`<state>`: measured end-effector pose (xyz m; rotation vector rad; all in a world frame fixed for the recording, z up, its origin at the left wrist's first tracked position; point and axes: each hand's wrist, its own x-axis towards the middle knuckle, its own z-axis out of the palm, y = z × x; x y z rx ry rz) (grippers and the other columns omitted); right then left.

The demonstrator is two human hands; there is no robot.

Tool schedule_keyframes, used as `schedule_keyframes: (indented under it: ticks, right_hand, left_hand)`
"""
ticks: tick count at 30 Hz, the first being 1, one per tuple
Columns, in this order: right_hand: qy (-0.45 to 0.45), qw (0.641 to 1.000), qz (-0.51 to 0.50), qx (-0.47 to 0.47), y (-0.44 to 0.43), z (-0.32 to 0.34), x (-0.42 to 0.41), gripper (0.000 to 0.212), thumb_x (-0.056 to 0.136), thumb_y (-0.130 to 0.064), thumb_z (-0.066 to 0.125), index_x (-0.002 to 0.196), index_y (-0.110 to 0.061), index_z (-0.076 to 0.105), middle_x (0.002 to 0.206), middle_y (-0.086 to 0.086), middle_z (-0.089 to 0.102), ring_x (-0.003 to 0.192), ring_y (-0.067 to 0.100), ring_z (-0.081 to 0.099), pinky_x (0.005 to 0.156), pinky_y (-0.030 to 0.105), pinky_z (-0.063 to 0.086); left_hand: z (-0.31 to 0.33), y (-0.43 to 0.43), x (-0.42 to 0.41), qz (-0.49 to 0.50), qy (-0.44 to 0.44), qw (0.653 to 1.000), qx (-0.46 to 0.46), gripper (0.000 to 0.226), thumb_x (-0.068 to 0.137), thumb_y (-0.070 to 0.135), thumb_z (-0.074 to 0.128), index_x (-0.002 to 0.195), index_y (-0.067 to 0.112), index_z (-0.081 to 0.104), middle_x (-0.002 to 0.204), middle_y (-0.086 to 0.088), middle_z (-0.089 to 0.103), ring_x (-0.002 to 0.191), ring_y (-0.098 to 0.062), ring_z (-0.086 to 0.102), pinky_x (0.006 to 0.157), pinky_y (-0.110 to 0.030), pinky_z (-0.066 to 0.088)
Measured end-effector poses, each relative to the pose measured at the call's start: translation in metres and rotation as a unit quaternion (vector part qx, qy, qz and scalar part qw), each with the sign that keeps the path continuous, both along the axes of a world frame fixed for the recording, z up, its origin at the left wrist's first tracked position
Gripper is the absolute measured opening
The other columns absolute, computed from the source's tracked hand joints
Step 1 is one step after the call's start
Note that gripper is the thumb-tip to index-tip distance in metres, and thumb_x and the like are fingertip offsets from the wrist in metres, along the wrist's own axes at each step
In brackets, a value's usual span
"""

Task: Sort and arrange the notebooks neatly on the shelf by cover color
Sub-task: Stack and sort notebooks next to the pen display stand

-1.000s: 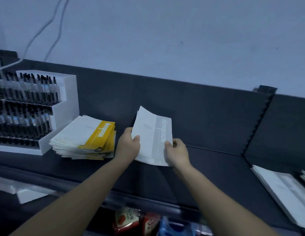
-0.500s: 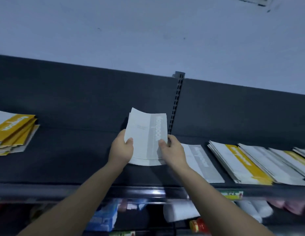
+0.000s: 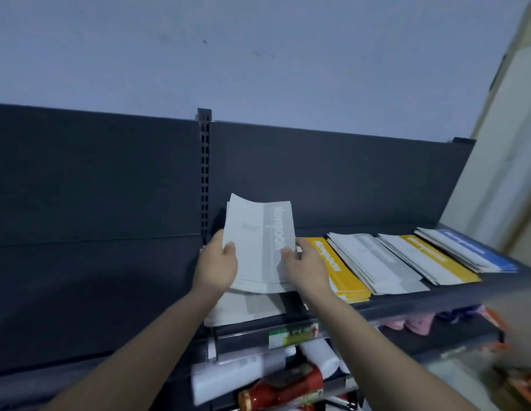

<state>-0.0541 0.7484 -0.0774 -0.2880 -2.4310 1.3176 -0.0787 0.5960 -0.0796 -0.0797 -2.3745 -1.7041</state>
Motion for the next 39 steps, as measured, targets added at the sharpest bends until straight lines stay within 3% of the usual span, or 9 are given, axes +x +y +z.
schedule_keyframes:
  ticks: [4,7,11,15,22,25,27,30,39]
  right_hand:
    - [-0.008,0.999,-0.039,0.012,0.047,0.001,-0.015,0.015,0.096,-0.022,0.045,0.104,-0.018,0.057,0.087,-0.003,0.059,0.084,0.023,0.055,0.069,0.030,0.040]
    - [-0.019,0.997,-0.076,0.029,0.084,0.004,-0.022,0.014,0.096,-0.023,0.043,0.099,-0.015,0.055,0.084,-0.001,0.060,0.084,0.026,0.057,0.070,0.034,0.042]
    - [-0.049,0.990,-0.106,0.082,0.131,0.005,-0.030,0.011,0.097,-0.021,0.038,0.094,-0.016,0.048,0.081,0.001,0.057,0.076,0.026,0.054,0.061,0.033,0.037]
    - [-0.080,0.980,-0.129,0.126,0.175,0.002,-0.036,0.016,0.094,-0.016,0.035,0.087,-0.014,0.049,0.071,0.002,0.054,0.066,0.024,0.049,0.057,0.032,0.035]
    - [-0.119,0.965,-0.093,0.216,0.247,-0.006,-0.036,0.019,0.098,-0.028,0.037,0.096,-0.015,0.051,0.090,0.005,0.062,0.083,0.029,0.057,0.069,0.033,0.042]
    - [-0.128,0.958,-0.085,0.243,0.270,-0.012,-0.039,0.027,0.098,-0.029,0.036,0.109,-0.011,0.053,0.094,0.007,0.064,0.083,0.029,0.057,0.067,0.031,0.040]
    - [-0.130,0.952,-0.078,0.267,0.281,-0.016,-0.040,0.029,0.099,-0.028,0.035,0.112,-0.009,0.053,0.096,0.009,0.066,0.083,0.028,0.057,0.065,0.030,0.038]
    - [-0.142,0.938,-0.064,0.311,0.292,-0.020,-0.043,0.031,0.099,-0.030,0.033,0.115,-0.009,0.050,0.105,0.010,0.066,0.095,0.030,0.061,0.066,0.030,0.038]
    - [-0.174,0.911,-0.009,0.373,0.303,-0.026,-0.046,0.039,0.096,-0.035,0.037,0.122,-0.013,0.057,0.124,0.009,0.049,0.118,0.027,0.047,0.087,0.035,0.046]
  left_hand:
    - [-0.001,0.045,-0.025,-0.039,0.004,0.999,-0.035,0.035,0.100,0.014,0.029,0.118,0.020,0.058,0.105,0.000,0.065,0.078,-0.015,0.054,0.065,-0.029,0.040]
    - [-0.001,0.079,-0.042,-0.079,-0.006,0.994,-0.070,0.036,0.097,0.014,0.029,0.117,0.023,0.057,0.108,0.003,0.065,0.084,-0.017,0.057,0.067,-0.028,0.041]
    - [0.001,0.124,-0.056,-0.127,-0.030,0.980,-0.150,0.035,0.094,0.016,0.033,0.122,0.020,0.053,0.116,0.001,0.062,0.099,-0.022,0.059,0.088,-0.036,0.051]
    - [0.003,0.165,-0.062,-0.162,-0.031,0.961,-0.224,0.025,0.096,0.019,0.036,0.114,0.013,0.052,0.106,-0.003,0.062,0.090,-0.022,0.061,0.072,-0.033,0.047]
    - [-0.003,0.232,-0.058,-0.173,-0.062,0.938,-0.293,0.027,0.097,0.021,0.037,0.109,0.005,0.056,0.103,-0.011,0.066,0.082,-0.022,0.061,0.068,-0.031,0.046]
    - [-0.008,0.255,-0.055,-0.170,-0.086,0.924,-0.331,0.031,0.099,0.024,0.037,0.117,0.003,0.051,0.107,-0.011,0.063,0.093,-0.024,0.061,0.075,-0.033,0.049]
    - [-0.012,0.266,-0.051,-0.167,-0.097,0.912,-0.361,0.028,0.100,0.027,0.038,0.111,0.004,0.052,0.107,-0.010,0.062,0.099,-0.025,0.061,0.073,-0.032,0.045]
    - [-0.016,0.277,-0.043,-0.144,-0.088,0.893,-0.417,0.031,0.099,0.033,0.041,0.110,0.007,0.053,0.112,-0.009,0.061,0.103,-0.026,0.058,0.073,-0.030,0.041]
    - [-0.012,0.289,-0.032,-0.103,-0.078,0.837,-0.532,0.035,0.099,0.039,0.041,0.108,0.010,0.060,0.114,-0.006,0.062,0.104,-0.024,0.058,0.075,-0.029,0.039]
